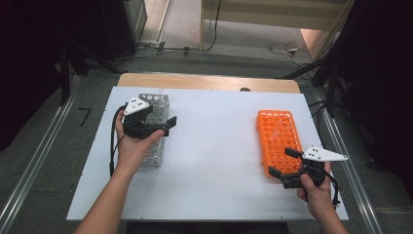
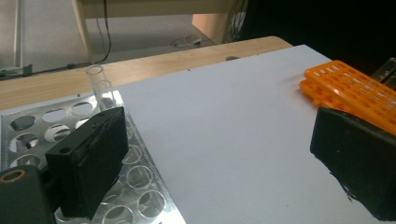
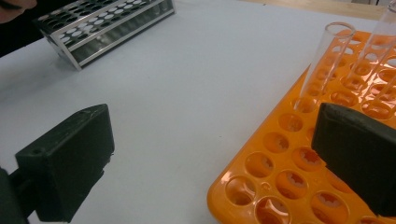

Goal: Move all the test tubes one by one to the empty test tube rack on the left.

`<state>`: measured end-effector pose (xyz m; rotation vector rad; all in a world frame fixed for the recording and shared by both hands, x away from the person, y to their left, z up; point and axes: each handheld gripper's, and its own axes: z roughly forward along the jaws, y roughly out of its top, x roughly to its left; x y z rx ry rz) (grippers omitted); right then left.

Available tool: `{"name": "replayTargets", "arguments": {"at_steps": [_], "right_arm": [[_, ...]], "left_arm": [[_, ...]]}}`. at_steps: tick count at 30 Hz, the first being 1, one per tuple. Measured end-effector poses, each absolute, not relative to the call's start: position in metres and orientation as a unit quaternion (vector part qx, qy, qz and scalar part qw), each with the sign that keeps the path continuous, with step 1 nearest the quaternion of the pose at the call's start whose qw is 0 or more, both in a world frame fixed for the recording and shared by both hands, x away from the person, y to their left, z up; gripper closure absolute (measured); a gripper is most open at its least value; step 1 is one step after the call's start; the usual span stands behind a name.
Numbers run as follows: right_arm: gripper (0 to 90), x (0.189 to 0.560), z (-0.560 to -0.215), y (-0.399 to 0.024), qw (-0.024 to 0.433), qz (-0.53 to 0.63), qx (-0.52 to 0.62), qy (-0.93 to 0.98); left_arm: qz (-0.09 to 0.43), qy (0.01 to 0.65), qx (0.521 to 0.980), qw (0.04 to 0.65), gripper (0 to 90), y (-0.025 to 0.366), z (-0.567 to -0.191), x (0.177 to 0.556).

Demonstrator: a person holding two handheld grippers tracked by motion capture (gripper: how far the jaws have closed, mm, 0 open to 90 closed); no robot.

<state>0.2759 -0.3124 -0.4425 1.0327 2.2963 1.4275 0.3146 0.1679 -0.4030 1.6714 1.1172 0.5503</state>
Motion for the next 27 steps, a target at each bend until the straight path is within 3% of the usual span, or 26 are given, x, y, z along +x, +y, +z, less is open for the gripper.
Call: {"name": "replayTargets", "arguments": {"at_steps": [17, 25, 27], "right_arm": [[4.2, 0.31, -0.445, -0.308, 0.139, 0.477, 0.382, 0.779], [22.1, 0.33, -0.452, -0.304, 0.138, 0.459, 0.414, 0.774], [31.1, 0.335, -0.455, -0.304, 0.127, 0.453, 0.426, 0.773]], "left_arm": [[0.2, 0.444, 0.688, 0.538, 0.0, 0.159, -0.419, 0.274], [0.199, 0.439, 0.689, 0.542, 0.0, 0.157, -0.419, 0.263], [0.197, 0.438, 0.688, 0.544, 0.0, 0.156, -0.419, 0.263]]}}
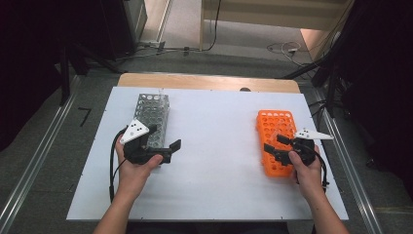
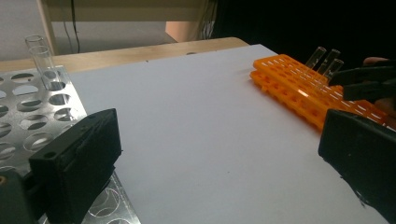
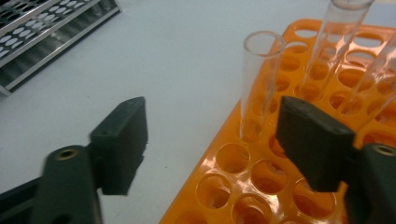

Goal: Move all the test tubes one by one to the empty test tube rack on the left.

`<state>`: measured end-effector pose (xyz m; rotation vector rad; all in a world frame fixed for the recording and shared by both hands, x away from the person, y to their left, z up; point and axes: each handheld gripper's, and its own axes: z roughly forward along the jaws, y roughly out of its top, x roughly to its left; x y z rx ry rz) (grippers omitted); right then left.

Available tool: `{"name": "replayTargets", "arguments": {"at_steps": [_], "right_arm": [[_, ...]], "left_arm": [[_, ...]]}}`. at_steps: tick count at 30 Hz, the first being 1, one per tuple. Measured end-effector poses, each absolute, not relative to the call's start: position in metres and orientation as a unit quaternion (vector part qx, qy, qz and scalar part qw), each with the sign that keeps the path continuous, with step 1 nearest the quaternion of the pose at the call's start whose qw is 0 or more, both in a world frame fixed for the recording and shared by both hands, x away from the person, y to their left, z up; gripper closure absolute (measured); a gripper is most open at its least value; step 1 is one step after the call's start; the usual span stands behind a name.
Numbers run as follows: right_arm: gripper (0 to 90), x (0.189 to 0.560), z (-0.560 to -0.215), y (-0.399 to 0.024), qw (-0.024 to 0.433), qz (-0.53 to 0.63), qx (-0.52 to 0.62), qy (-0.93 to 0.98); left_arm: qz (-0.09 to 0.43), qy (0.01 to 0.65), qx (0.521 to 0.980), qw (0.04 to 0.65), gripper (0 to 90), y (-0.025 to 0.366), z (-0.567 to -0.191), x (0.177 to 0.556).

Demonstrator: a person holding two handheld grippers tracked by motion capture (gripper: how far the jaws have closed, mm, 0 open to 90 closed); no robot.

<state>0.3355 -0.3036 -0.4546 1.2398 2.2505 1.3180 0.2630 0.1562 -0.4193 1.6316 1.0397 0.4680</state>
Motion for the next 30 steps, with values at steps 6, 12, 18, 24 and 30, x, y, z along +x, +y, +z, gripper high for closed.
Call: {"name": "replayTargets", "arguments": {"at_steps": [6, 12, 18, 24, 30], "right_arm": [[50.3, 0.346, -0.454, -0.301, 0.126, 0.424, 0.467, 0.766], [63.3, 0.348, -0.456, -0.293, 0.148, 0.386, 0.482, 0.772], [70.0, 0.35, -0.457, -0.29, 0.165, 0.374, 0.49, 0.77], [73.4, 0.351, -0.456, -0.287, 0.177, 0.367, 0.489, 0.771], [74.0, 0.35, -0.456, -0.285, 0.188, 0.371, 0.486, 0.769]], "left_arm": [[0.195, 0.437, 0.687, 0.547, 0.0, 0.153, -0.42, 0.263], [0.196, 0.435, 0.689, 0.546, 0.0, 0.151, -0.42, 0.261], [0.192, 0.432, 0.69, 0.548, 0.0, 0.15, -0.42, 0.261], [0.189, 0.426, 0.695, 0.547, 0.0, 0.146, -0.421, 0.26], [0.186, 0.423, 0.7, 0.545, 0.0, 0.144, -0.423, 0.26]]}}
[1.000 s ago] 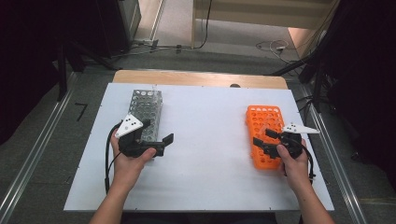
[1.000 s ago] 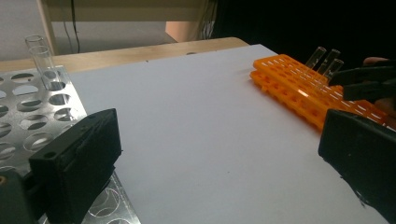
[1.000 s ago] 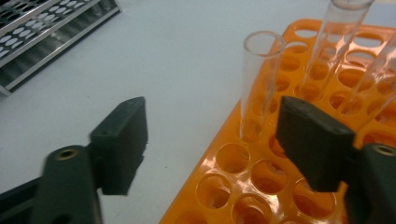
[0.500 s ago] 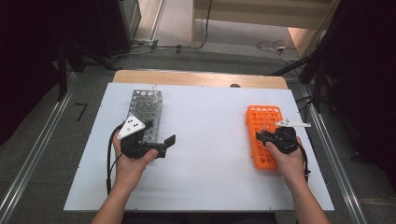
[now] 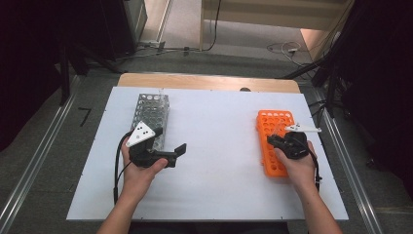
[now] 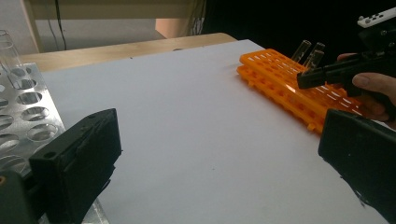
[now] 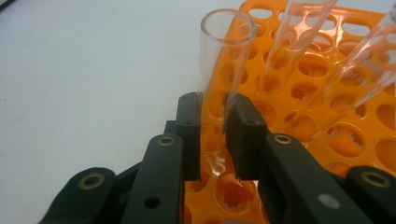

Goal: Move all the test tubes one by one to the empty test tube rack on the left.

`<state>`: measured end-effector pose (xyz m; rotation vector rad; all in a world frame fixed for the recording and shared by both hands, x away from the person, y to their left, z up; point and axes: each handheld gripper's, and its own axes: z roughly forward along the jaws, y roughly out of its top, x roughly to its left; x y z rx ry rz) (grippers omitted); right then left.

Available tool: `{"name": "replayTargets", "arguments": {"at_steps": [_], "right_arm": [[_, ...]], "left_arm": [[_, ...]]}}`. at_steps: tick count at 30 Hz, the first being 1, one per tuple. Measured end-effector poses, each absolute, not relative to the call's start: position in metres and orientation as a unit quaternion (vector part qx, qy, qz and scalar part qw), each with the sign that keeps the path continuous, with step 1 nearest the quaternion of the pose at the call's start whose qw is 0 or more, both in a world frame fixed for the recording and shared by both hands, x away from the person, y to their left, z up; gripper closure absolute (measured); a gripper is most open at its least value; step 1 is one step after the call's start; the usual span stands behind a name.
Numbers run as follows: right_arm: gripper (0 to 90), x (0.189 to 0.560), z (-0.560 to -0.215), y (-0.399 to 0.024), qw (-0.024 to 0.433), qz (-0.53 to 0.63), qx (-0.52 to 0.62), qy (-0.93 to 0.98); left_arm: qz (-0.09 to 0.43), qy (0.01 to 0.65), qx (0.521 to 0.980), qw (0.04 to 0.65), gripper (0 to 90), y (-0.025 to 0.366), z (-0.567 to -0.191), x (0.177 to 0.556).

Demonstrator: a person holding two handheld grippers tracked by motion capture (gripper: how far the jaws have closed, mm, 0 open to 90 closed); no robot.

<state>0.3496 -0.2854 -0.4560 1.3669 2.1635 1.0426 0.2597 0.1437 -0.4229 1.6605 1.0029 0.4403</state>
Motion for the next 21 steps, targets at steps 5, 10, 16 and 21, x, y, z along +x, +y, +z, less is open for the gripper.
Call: {"name": "replayTargets", "arguments": {"at_steps": [5, 10, 16, 21], "right_arm": [[74.1, 0.347, -0.454, -0.288, 0.197, 0.386, 0.478, 0.764], [74.2, 0.343, -0.449, -0.291, 0.202, 0.395, 0.473, 0.761], [74.2, 0.334, -0.435, -0.293, 0.21, 0.413, 0.459, 0.758], [74.2, 0.327, -0.426, -0.287, 0.212, 0.425, 0.443, 0.761]], "left_arm": [[0.185, 0.419, 0.702, 0.546, 0.0, 0.141, -0.423, 0.259], [0.186, 0.416, 0.702, 0.548, 0.0, 0.141, -0.422, 0.257], [0.185, 0.414, 0.704, 0.546, 0.0, 0.138, -0.422, 0.257], [0.185, 0.41, 0.707, 0.545, 0.0, 0.135, -0.421, 0.255]]}}
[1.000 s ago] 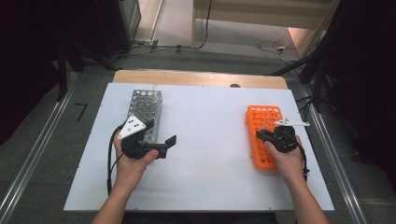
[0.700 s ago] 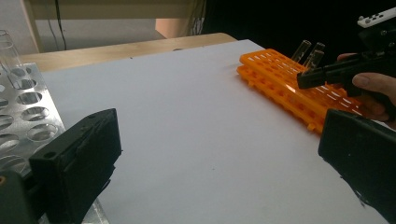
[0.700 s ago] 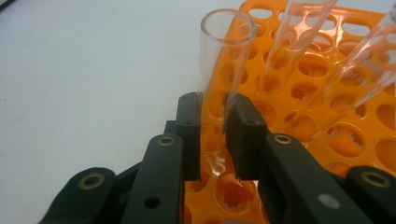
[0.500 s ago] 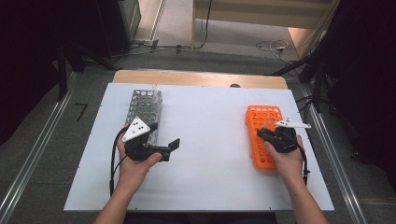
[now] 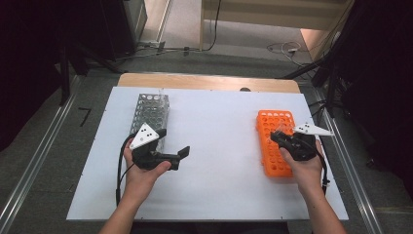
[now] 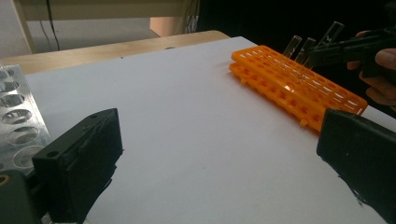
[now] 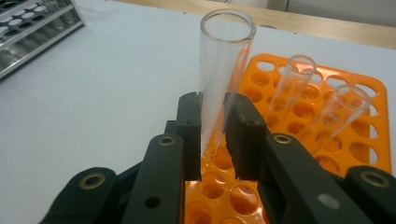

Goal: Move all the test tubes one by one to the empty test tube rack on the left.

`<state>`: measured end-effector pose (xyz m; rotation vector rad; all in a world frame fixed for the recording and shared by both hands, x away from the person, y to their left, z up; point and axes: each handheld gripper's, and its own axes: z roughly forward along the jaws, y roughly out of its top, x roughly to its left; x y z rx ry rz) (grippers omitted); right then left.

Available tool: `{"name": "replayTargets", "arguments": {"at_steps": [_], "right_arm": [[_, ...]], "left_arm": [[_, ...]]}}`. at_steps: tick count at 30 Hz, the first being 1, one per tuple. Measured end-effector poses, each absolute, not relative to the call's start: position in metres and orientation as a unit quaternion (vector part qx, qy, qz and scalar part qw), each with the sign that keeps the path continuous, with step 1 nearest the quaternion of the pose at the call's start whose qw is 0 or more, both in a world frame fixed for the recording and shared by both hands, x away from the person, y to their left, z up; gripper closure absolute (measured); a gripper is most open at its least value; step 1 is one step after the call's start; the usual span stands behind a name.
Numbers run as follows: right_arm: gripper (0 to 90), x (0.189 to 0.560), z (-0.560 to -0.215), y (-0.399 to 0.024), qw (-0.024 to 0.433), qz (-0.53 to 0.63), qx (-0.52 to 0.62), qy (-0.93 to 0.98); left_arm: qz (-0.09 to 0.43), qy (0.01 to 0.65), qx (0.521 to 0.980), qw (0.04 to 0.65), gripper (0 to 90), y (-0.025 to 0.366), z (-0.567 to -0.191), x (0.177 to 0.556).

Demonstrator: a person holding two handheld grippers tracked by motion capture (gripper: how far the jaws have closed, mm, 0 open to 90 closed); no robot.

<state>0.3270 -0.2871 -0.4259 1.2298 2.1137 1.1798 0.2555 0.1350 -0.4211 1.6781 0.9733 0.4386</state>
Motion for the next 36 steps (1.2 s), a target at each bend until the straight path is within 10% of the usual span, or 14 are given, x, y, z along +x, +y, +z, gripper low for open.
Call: {"name": "replayTargets", "arguments": {"at_steps": [36], "right_arm": [[74.2, 0.283, -0.422, -0.203, 0.131, 0.464, 0.308, 0.82]], "left_arm": [[0.163, 0.36, 0.732, 0.555, 2.3, 0.103, -0.411, 0.243]]}}
